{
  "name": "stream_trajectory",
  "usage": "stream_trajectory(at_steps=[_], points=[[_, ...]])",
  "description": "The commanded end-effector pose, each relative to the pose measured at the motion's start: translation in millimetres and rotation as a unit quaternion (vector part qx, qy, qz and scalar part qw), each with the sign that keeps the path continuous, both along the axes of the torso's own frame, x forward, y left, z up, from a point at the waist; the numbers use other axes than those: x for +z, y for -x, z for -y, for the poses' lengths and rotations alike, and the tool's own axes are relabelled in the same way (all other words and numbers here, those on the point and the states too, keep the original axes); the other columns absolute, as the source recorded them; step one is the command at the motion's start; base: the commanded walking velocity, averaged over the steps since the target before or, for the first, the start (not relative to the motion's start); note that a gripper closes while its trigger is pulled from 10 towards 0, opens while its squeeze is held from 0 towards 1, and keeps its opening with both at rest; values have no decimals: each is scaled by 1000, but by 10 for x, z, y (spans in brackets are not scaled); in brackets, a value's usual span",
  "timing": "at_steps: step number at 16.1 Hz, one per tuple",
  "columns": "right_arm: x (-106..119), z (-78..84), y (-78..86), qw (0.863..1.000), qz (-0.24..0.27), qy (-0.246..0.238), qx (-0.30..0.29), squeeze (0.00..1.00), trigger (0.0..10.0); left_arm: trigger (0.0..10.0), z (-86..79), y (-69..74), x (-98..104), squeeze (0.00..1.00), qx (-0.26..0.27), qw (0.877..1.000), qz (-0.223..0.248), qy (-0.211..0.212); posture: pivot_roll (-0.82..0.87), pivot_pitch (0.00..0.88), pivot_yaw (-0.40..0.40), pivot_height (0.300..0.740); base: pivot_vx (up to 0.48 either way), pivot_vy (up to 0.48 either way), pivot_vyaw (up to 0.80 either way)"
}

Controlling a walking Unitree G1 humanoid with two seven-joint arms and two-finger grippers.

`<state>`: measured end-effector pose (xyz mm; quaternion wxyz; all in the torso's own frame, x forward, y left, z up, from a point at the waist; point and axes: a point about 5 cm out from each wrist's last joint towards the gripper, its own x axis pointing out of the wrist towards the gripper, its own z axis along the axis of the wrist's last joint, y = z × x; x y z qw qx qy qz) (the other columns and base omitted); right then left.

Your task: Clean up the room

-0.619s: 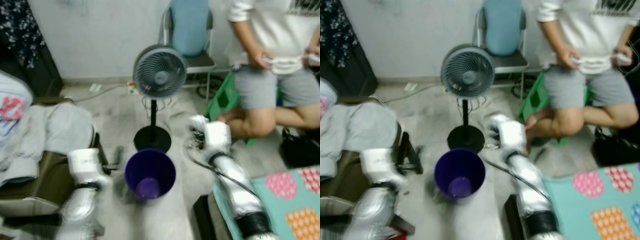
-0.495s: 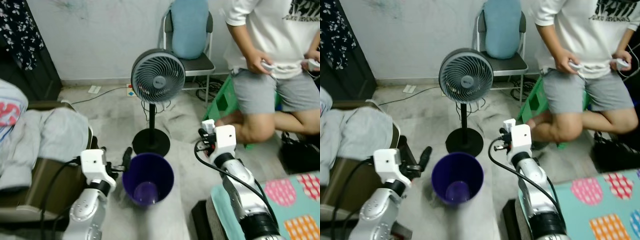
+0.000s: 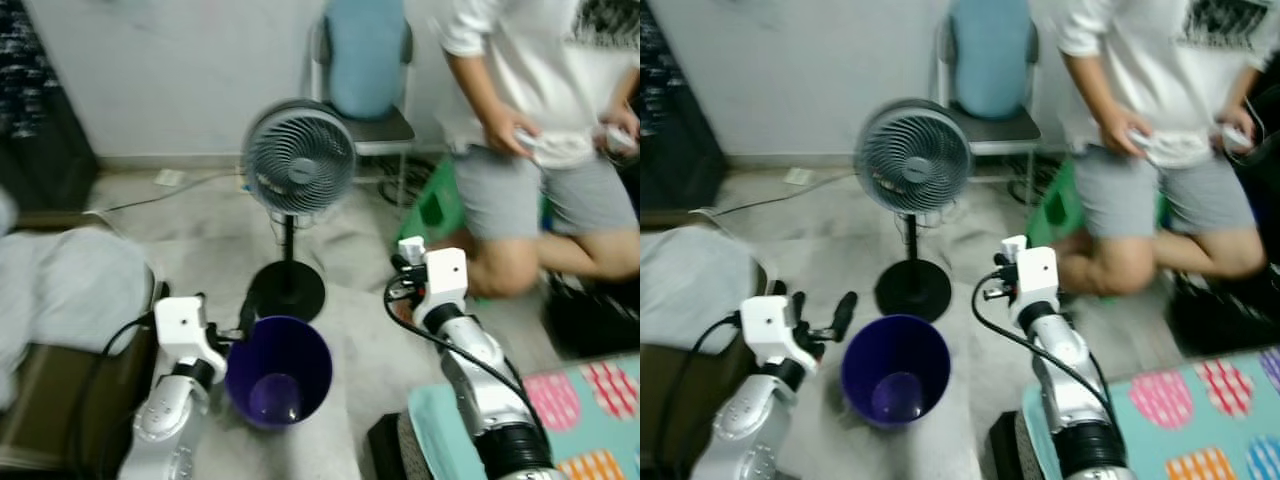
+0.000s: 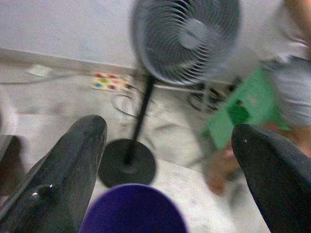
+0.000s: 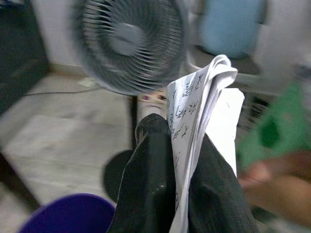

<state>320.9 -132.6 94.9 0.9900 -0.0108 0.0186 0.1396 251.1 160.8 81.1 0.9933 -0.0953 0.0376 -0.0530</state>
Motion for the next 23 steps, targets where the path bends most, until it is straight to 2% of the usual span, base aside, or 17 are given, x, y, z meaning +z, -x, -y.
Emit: stream_trajectory(at_steps=[1,6,19,23], points=[[37,-73,-7,1000,9,0,13,0,10000,10000,-46,28,-29,0,10,1000,-8,-6,-60,115,-72,740,0,0,800],[33,-70,0,1000,9,0,15,0,10000,10000,-38,31,-37,0,10,1000,-10,-7,-60,111,-75,740,0,0,800],[21,-72,0,1000,4,-8,13,0,10000,10000,-16,45,-25,0,-3,1000,-3,0,-57,109,-74,740,0,0,0],[20,-70,-5,1000,3,-9,11,0,10000,10000,-16,40,-21,0,-5,1000,-2,1,-59,112,-70,740,272,0,0]])
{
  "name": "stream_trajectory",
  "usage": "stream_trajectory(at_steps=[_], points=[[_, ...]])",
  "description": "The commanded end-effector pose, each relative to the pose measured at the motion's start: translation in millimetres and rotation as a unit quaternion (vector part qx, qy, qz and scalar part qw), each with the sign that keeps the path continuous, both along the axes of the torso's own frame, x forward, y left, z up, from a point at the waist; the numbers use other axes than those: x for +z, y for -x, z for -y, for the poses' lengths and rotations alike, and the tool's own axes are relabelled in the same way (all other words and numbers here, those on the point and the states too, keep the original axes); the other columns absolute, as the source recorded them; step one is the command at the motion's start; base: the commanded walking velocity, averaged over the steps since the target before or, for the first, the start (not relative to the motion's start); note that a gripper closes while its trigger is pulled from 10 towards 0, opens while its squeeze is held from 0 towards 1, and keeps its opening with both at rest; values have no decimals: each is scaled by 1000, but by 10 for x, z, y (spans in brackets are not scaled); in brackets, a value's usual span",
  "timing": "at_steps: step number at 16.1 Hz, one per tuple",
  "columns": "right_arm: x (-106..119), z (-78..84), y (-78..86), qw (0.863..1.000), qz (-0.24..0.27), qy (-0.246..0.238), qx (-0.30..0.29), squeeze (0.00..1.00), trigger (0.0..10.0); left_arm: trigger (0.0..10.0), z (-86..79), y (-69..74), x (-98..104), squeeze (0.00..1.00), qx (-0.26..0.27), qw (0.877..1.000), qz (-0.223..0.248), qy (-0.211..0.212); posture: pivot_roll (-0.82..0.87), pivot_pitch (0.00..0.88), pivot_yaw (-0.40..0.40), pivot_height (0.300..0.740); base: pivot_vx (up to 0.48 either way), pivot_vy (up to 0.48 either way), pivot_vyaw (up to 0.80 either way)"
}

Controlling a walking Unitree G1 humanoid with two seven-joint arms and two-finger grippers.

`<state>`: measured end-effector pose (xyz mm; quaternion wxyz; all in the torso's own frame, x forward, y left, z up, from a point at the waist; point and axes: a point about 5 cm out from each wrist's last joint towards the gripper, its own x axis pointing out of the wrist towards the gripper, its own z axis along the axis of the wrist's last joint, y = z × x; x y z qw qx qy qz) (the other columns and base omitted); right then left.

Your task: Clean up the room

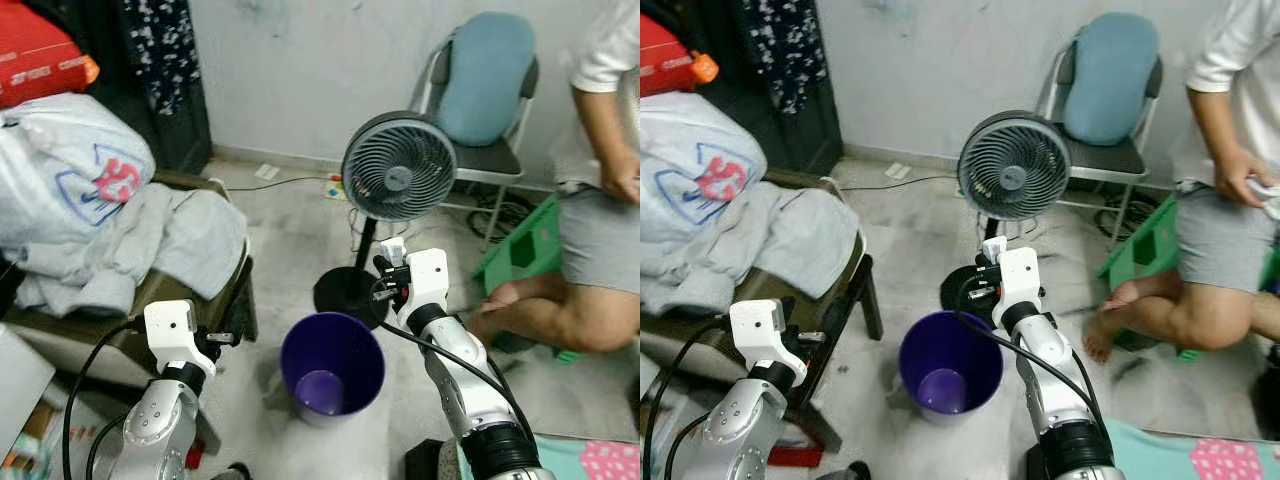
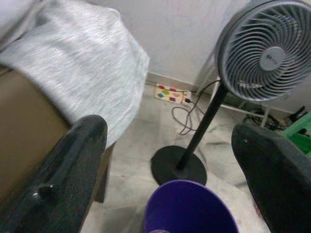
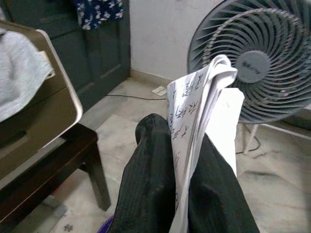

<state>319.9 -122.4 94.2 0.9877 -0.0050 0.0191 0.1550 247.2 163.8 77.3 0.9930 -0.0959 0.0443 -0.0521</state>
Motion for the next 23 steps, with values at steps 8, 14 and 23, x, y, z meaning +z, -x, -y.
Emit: stream_trajectory(at_steps=[8,14,23], points=[[26,39,-32,1000,0,-7,-9,0,10000,10000,6,-13,28,0,-4,1000,7,1,-57,114,-72,740,276,0,0],[28,44,-41,1000,1,-7,-11,0,10000,10000,8,-24,29,0,-5,1000,7,0,-67,115,-77,740,276,0,0],[33,26,-47,1000,4,-2,-6,0,10000,10000,1,-35,28,0,-5,1000,5,0,-68,115,-69,740,269,0,0]])
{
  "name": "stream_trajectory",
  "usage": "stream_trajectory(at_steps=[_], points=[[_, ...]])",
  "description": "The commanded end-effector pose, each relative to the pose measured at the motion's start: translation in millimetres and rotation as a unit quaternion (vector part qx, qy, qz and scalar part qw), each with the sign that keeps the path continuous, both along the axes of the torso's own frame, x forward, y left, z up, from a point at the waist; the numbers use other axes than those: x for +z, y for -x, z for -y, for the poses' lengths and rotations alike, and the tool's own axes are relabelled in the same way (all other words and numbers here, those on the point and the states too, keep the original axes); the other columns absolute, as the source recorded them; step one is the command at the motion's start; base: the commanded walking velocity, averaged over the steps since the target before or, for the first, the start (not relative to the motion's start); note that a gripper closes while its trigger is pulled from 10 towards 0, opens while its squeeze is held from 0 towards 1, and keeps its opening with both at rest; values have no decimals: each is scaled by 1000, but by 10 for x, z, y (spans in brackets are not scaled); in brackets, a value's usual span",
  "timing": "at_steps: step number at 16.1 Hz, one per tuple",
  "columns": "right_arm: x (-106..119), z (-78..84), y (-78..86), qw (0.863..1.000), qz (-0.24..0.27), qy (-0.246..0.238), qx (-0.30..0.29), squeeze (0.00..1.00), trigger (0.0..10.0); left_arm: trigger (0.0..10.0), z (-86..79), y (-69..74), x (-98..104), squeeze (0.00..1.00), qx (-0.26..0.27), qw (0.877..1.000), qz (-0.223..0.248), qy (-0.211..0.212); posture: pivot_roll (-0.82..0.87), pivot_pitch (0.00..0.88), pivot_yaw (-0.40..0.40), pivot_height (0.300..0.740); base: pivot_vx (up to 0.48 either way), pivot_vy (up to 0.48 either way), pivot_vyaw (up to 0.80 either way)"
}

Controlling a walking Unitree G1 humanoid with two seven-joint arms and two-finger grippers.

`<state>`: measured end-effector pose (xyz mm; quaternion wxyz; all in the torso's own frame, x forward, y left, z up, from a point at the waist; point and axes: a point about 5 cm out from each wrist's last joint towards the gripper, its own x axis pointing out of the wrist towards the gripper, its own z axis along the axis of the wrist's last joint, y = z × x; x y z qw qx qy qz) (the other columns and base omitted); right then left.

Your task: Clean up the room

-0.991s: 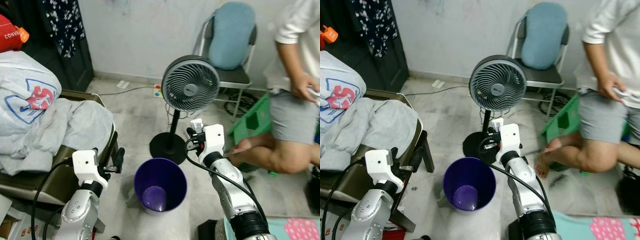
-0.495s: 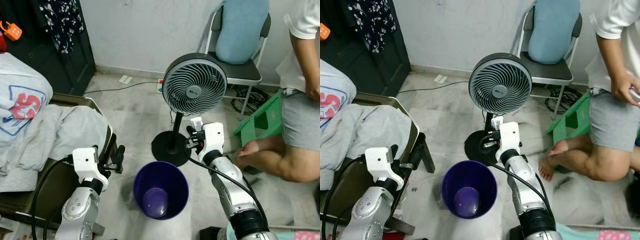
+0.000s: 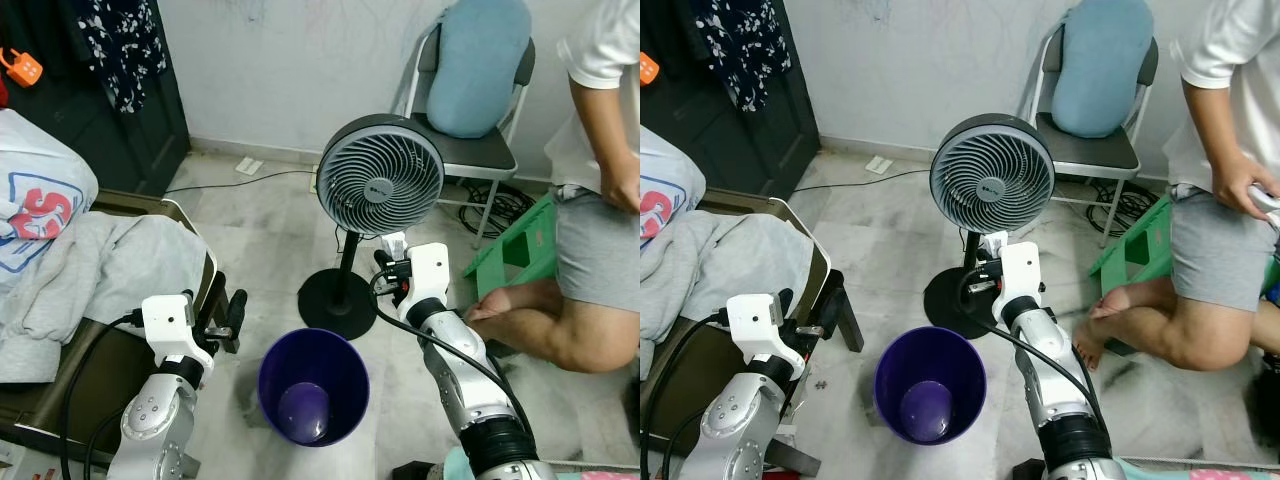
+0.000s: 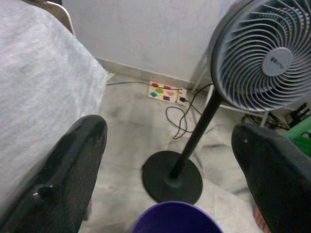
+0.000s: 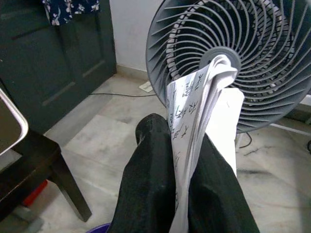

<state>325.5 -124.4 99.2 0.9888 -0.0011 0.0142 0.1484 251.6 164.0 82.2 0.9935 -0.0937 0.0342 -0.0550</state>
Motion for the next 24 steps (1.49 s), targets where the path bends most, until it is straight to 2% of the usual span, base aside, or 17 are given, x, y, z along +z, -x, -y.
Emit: stream_trajectory(at_steps=[1,3,8,12,15,17,18,20,22,24], points=[[-17,4,10,1000,1,6,2,0,10000,10000,5,10,-22,0,-4,1000,-6,1,-68,115,-69,740,262,0,800],[-20,3,9,1000,0,3,1,0,10000,10000,5,10,-25,0,-4,1000,-6,0,-67,113,-71,740,261,0,800],[-32,8,13,1000,-3,0,-2,0,10000,10000,4,17,-33,0,-6,1000,-8,-2,-65,109,-67,740,261,0,0],[-39,13,6,1000,-4,2,-3,0,10000,10000,-4,13,-43,0,1,1000,-11,-3,-60,106,-68,740,0,0,0],[46,20,-76,1000,10,-2,-13,0,10000,10000,-40,-25,82,0,3,1000,11,-12,-40,104,-54,740,0,0,0],[80,-51,-133,1000,13,-5,-15,0,10000,10000,-182,86,128,0,-27,998,17,-53,-20,114,-57,740,0,0,0],[54,-95,-163,1000,3,2,-22,0,10000,10000,-310,218,80,0,-46,996,1,-82,-1,125,-71,740,0,0,0],[-4,-158,-159,999,-16,-2,-28,0,10000,10000,-465,383,44,0,-50,992,-17,-110,33,151,-91,740,0,0,0],[-94,-235,-131,999,-38,-6,-37,0,10000,10000,-607,623,54,0,-59,990,-36,-127,56,186,-72,740,0,0,0],[-261,-262,-92,995,-76,-13,-68,0,10000,10000,-689,854,66,0,-84,985,-59,-141,66,241,-20,740,0,0,0]])
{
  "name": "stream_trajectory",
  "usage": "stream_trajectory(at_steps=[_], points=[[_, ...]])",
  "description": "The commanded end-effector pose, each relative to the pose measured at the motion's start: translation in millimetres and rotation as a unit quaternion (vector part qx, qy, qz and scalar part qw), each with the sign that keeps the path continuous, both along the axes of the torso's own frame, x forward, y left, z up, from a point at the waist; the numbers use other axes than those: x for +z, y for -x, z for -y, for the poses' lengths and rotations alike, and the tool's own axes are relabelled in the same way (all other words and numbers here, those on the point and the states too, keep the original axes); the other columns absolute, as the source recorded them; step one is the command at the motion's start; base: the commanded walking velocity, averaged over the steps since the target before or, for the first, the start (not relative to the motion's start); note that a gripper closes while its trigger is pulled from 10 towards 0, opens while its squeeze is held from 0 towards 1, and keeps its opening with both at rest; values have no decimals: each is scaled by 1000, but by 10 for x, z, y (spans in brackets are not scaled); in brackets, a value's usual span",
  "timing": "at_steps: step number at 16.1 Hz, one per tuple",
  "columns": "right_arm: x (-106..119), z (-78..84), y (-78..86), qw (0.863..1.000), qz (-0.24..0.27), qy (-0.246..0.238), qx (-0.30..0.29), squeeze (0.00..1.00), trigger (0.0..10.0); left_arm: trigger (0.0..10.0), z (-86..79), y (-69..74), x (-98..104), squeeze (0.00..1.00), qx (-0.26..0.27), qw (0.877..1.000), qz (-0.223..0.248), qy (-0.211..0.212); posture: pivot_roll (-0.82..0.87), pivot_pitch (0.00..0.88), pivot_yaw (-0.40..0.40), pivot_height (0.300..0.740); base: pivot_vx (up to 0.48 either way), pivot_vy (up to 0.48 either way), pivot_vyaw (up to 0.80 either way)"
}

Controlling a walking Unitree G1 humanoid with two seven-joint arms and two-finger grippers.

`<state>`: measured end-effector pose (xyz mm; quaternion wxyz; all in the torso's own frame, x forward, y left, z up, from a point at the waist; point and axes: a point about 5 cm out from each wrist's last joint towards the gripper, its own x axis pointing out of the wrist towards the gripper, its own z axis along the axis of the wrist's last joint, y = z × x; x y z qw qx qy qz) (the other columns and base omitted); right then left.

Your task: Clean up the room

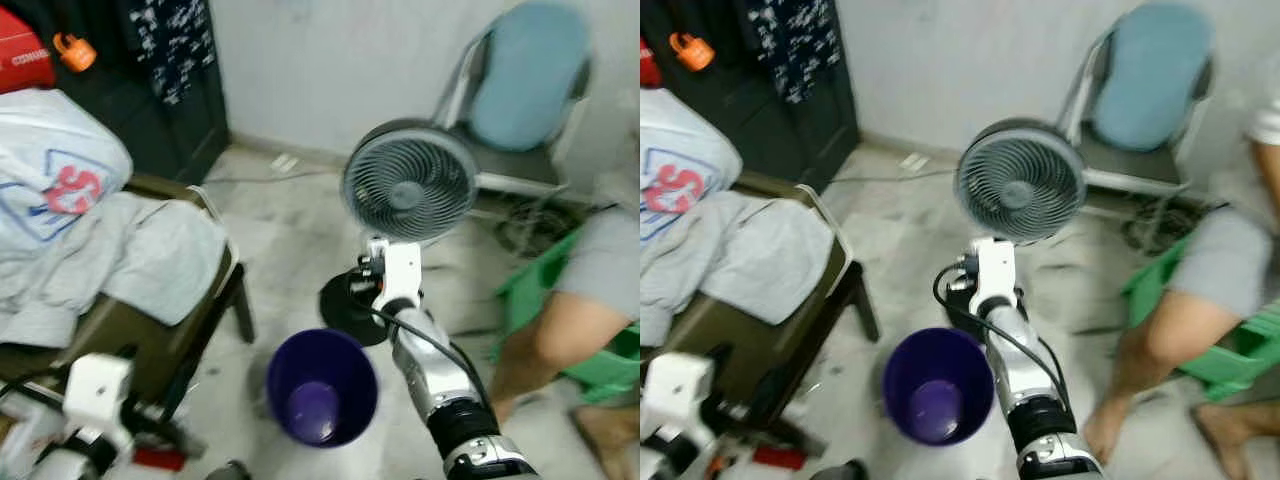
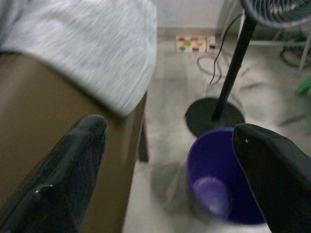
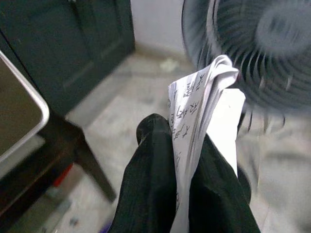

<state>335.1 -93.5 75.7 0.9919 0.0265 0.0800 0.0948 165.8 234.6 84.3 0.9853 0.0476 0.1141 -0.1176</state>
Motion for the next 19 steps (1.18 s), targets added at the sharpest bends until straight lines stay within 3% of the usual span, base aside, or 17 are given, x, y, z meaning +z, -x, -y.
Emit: stream_trajectory(at_steps=[1,4,6,13,16,19], points=[[-159,83,19,998,-45,0,-46,0,10000,10000,8,54,57,0,-24,1000,-9,0,74,259,-11,740,0,0,0],[-408,145,114,986,-122,-25,-112,0,10000,10000,64,152,129,0,-66,998,-24,-4,122,314,11,740,0,0,0],[-520,170,166,978,-155,-3,-138,0,10000,10000,115,161,194,0,-85,996,-24,13,134,330,12,740,0,0,0],[-621,128,214,973,-187,12,-136,0,10000,10000,471,2,263,0,-127,990,-7,66,128,338,6,740,0,0,0],[-583,104,170,974,-186,-2,-126,0,10000,10000,493,-11,287,0,-111,992,-3,61,145,342,2,740,0,0,0],[-515,8,126,981,-169,-1,-100,0,10000,10000,480,76,314,0,-102,993,-10,59,163,356,4,740,0,0,0]])
